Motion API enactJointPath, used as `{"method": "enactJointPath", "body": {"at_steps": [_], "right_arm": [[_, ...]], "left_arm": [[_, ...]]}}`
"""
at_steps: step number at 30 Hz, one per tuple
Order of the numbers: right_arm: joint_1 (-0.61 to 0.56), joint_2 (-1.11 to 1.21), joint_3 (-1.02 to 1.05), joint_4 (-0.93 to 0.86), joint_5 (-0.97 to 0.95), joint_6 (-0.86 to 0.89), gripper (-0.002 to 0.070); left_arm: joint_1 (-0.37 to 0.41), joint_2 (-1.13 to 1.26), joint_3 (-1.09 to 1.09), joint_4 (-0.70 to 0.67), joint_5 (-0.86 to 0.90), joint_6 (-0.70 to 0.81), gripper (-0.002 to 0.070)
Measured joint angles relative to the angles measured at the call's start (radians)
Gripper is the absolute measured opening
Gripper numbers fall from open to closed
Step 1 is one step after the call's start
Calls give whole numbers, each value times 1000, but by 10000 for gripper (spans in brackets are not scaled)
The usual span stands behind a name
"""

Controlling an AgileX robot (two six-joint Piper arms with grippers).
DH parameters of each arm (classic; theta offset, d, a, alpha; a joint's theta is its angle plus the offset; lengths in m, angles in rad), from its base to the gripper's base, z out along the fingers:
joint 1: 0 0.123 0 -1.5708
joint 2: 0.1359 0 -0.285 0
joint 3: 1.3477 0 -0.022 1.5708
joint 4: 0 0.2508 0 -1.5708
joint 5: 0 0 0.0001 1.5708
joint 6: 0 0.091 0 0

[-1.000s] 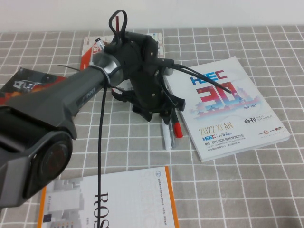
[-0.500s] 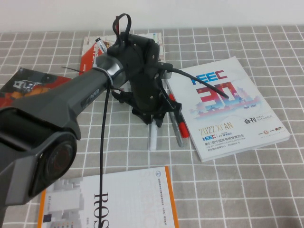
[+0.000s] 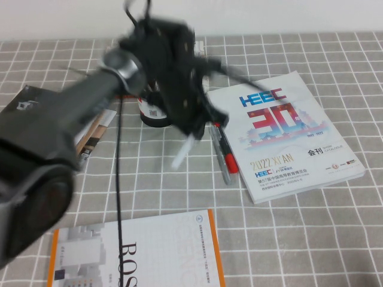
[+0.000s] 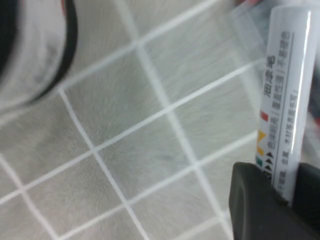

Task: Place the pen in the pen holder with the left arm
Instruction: Pick up the pen on the table, then place the pen onto the pen holder

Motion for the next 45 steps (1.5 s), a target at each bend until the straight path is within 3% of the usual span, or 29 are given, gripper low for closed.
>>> {"method": "enactJointPath", "body": {"at_steps": [10,16,20,28,31,37,45], "right_arm": [[0,0,0,0,0,0,-15],[0,0,0,0,0,0,-15],[0,0,0,0,0,0,-15],[0,0,0,0,0,0,-15],[0,0,0,0,0,0,-15],[0,0,0,0,0,0,-15],[0,0,0,0,0,0,-15]], "left_arm": [[-21,-288,24,-13,-4,55,106],[-21,-439,209,-3,-126,59,106],[-21,-596,469,22,-389,63,106],[24,-781,983,70,-1337,55,106],[69,-760,1085,63,-1564,52,106],[135,-655,1092,61,-1739,33,106],[182,-486,1011,106,-1820,-92,106]]}}
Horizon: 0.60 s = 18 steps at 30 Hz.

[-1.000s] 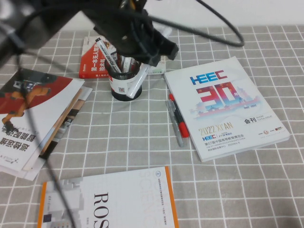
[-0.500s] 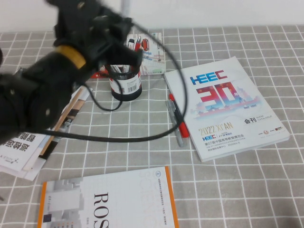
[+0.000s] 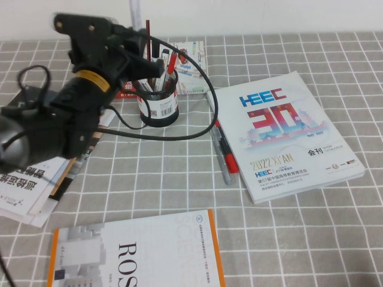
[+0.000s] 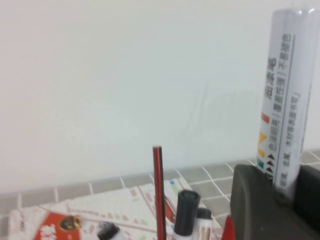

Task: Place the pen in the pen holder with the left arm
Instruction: Place the pen onto the pen holder

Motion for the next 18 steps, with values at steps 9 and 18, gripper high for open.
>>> {"method": "enactJointPath", "body": {"at_steps": [9,18], "right_arm": [[0,0,0,0,0,0,-15],[0,0,0,0,0,0,-15]], "left_arm": [[4,137,-59,42,-76,-78,106],[15,176,-67,47,-102,-80,106]]}}
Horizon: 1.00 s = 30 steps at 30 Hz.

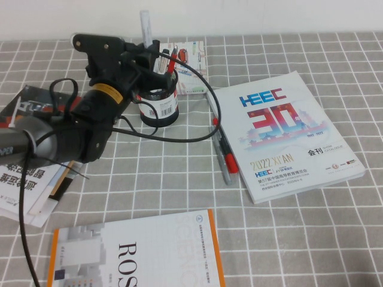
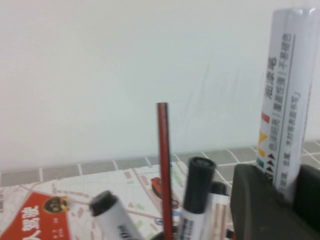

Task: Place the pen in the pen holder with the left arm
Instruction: Place the pen onto the pen holder

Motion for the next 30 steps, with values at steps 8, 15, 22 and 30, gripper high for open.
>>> {"method": "enactJointPath", "body": {"at_steps": [8,15,22,30], "right_arm": [[0,0,0,0,0,0,-15],[0,0,0,0,0,0,-15],[0,0,0,0,0,0,-15],[0,0,0,0,0,0,-15]], "left_arm": [[20,29,-2,0,-7,-19,106],[29,60,-2,2,-11,-49,106],[29,60,-2,8,-18,-46,165],[29,47,-2,12,-31,-46,356]]}}
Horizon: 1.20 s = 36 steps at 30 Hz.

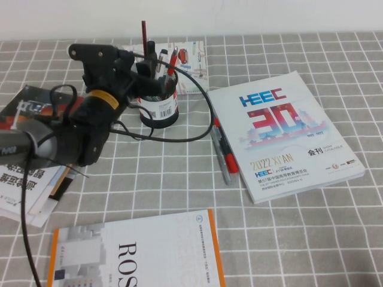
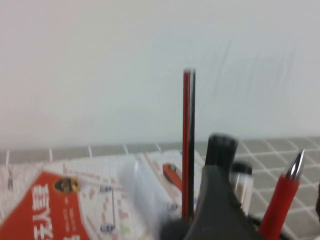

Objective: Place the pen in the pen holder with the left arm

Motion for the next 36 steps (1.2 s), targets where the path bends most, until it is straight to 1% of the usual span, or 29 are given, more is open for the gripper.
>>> {"method": "enactJointPath", "body": {"at_steps": [4,7,8,10,12,13,14,16,20,26,36], "right_arm": [[0,0,0,0,0,0,-15],[0,0,0,0,0,0,-15],[0,0,0,0,0,0,-15],[0,0,0,0,0,0,-15],[0,0,0,0,0,0,-15],[0,0,0,0,0,0,-15],[0,0,0,0,0,0,-15],[0,0,0,0,0,0,-15],[0,0,0,0,0,0,-15],[0,0,0,0,0,0,-15],[0,0,0,0,0,0,-15]], "left_arm": [[0,-68,13,0,28,0,365],[0,-171,22,18,132,0,353],[0,-210,24,34,194,0,333],[0,-282,24,85,335,-11,262],[0,-365,28,119,472,-38,138],[0,-398,33,125,517,-46,90],[0,-440,45,129,563,-53,57],[0,-529,85,133,609,-61,27],[0,-722,213,137,634,-82,5],[0,-1048,446,137,655,-107,0],[0,-1500,696,134,822,-143,0]]}}
